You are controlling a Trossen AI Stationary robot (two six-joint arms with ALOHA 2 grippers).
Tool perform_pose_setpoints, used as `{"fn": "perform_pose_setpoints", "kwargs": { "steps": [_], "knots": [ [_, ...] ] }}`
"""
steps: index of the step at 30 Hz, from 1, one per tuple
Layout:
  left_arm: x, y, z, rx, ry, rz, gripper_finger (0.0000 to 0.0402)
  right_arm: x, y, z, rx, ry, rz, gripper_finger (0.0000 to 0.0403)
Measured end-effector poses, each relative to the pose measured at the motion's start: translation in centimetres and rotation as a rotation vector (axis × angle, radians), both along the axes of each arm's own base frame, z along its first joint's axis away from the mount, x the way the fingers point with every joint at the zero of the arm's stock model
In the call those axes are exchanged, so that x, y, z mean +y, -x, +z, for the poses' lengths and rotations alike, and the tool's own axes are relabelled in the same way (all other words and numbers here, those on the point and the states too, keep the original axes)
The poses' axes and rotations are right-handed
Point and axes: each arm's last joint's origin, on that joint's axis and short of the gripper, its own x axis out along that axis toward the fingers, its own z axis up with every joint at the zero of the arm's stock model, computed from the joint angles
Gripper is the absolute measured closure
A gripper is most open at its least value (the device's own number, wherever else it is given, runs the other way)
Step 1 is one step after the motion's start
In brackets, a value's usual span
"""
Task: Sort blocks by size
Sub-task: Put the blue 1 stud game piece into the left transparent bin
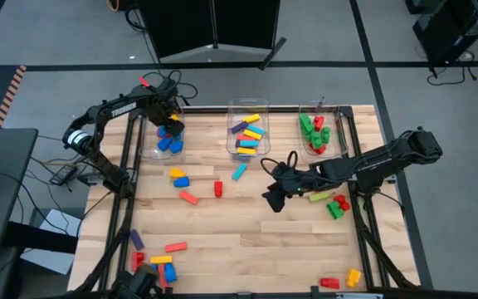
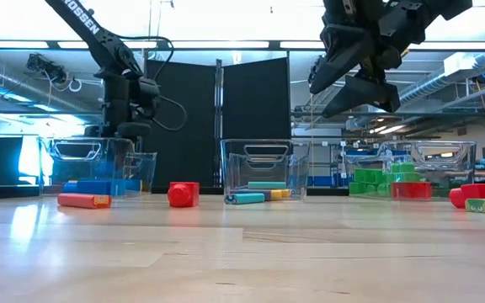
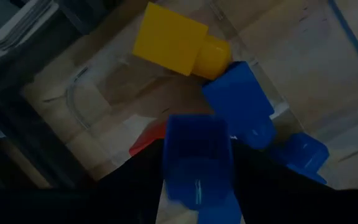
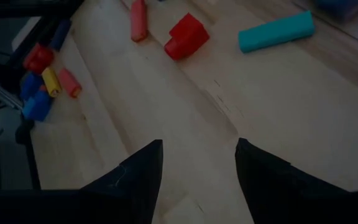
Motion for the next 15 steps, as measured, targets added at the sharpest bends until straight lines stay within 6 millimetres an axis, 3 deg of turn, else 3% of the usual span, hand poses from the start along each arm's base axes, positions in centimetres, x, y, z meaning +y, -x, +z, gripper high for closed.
{"fn": "perform_pose_setpoints", "kwargs": {
  "steps": [11, 15],
  "knots": [
    [0.2, -0.1, 0.1, -0.001, -0.024, -0.032, 0.019, 0.0, 0.0, 0.0, 0.001, 0.003, 0.002, 0.0198],
    [0.4, -0.2, 1.2, -0.002, -0.055, -0.03, 0.019, 0.0, 0.0, 0.0, 0.002, 0.023, 0.022, 0.0198]
  ]
}}
